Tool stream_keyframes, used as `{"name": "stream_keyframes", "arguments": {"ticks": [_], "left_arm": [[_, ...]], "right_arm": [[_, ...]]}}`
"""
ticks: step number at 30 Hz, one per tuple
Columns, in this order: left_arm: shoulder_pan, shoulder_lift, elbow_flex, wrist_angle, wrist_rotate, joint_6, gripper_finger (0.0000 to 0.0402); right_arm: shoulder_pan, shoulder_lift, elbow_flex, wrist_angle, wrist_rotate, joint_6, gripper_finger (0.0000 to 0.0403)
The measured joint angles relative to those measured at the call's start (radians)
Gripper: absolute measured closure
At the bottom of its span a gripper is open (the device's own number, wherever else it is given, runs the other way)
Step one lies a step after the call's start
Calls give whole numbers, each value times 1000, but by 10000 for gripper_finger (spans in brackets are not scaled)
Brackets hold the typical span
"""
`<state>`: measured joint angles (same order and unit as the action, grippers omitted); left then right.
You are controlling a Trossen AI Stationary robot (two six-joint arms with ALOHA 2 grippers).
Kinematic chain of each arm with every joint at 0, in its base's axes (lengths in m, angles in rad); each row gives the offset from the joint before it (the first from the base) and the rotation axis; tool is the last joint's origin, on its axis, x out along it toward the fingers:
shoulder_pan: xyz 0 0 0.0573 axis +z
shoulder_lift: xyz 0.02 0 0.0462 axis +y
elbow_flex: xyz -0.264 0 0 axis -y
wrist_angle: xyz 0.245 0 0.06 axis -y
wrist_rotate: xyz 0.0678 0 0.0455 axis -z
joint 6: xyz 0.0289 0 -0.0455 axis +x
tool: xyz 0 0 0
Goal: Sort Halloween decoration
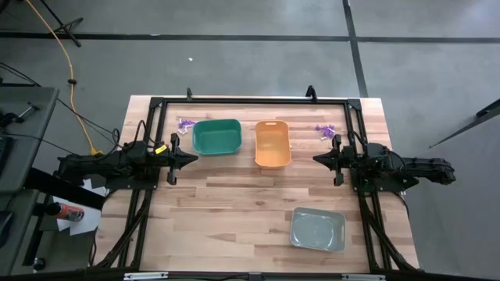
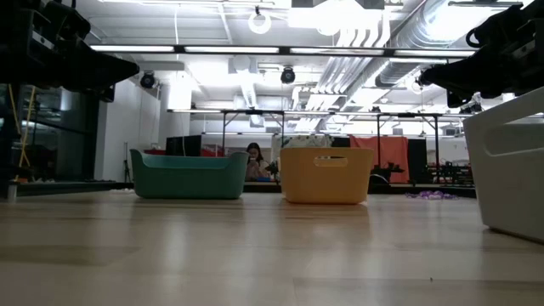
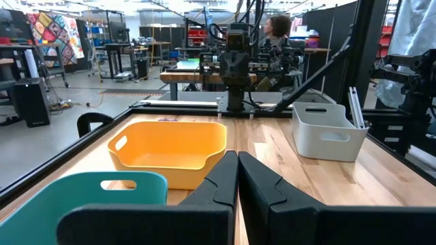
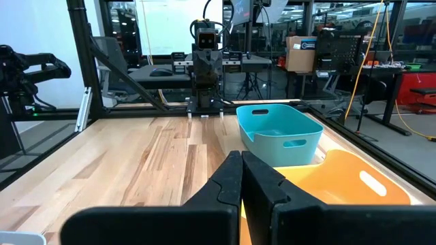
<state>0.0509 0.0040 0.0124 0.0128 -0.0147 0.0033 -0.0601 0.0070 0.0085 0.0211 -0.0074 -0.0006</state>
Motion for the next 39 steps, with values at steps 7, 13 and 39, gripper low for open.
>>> {"name": "stream_keyframes", "arguments": {"ticks": [7, 13, 39], "left_arm": [[0, 0, 0, 0, 0, 0, 401], [0, 0, 0, 0, 0, 0, 401], [0, 0, 0, 0, 0, 0, 401]], "right_arm": [[0, 0, 0, 561, 52, 136, 402], [0, 0, 9, 996, 437, 302, 402], [-352, 965, 507, -329, 278, 1270, 358]]}}
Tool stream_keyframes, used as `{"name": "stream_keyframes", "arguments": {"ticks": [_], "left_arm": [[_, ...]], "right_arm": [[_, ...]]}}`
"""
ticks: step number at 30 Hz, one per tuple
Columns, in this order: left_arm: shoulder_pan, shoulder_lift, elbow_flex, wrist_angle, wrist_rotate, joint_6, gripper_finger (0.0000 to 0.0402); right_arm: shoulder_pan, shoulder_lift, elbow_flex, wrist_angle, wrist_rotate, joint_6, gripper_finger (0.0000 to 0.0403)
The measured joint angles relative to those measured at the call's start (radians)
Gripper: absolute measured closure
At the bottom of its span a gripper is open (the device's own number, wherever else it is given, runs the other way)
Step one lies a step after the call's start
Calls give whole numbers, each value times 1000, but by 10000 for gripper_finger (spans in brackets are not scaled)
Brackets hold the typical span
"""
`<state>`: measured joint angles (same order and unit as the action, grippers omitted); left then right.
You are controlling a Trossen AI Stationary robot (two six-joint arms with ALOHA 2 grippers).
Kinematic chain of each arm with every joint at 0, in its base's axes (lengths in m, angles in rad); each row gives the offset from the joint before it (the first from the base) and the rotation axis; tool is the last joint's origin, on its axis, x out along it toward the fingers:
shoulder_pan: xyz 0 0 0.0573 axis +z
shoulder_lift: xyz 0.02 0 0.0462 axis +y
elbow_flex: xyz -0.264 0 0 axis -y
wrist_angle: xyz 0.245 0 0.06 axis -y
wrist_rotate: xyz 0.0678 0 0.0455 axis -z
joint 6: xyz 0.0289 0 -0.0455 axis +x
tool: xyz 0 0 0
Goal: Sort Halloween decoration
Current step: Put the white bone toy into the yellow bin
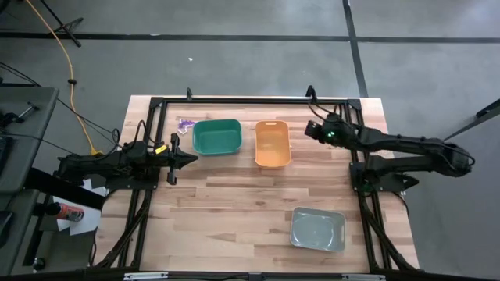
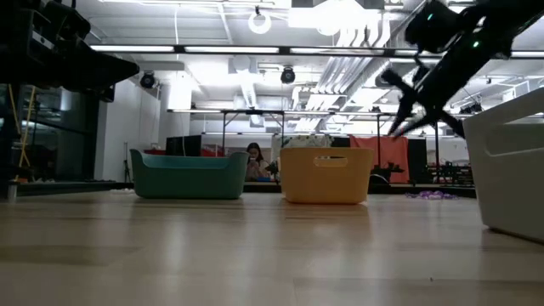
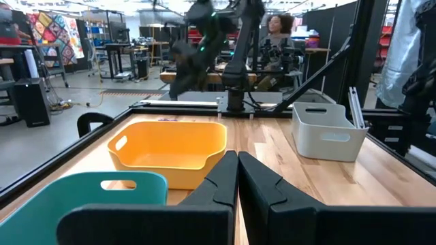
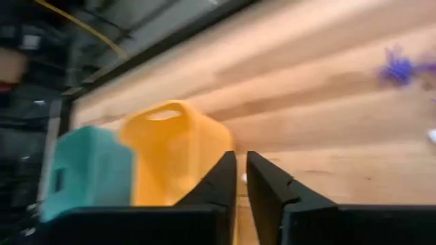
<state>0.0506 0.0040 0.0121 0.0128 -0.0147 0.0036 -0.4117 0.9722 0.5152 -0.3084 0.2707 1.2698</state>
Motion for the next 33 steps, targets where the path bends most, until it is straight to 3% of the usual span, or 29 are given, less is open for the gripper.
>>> {"name": "stream_keyframes", "arguments": {"ticks": [7, 20, 33], "left_arm": [[0, 0, 0, 0, 0, 0, 401], [0, 0, 0, 0, 0, 0, 401], [0, 0, 0, 0, 0, 0, 401]], "right_arm": [[-122, 128, 0, -121, -72, 182, 292], [-317, 267, 1, -174, -82, 363, 291], [-349, 374, 6, -153, -131, 432, 291]]}}
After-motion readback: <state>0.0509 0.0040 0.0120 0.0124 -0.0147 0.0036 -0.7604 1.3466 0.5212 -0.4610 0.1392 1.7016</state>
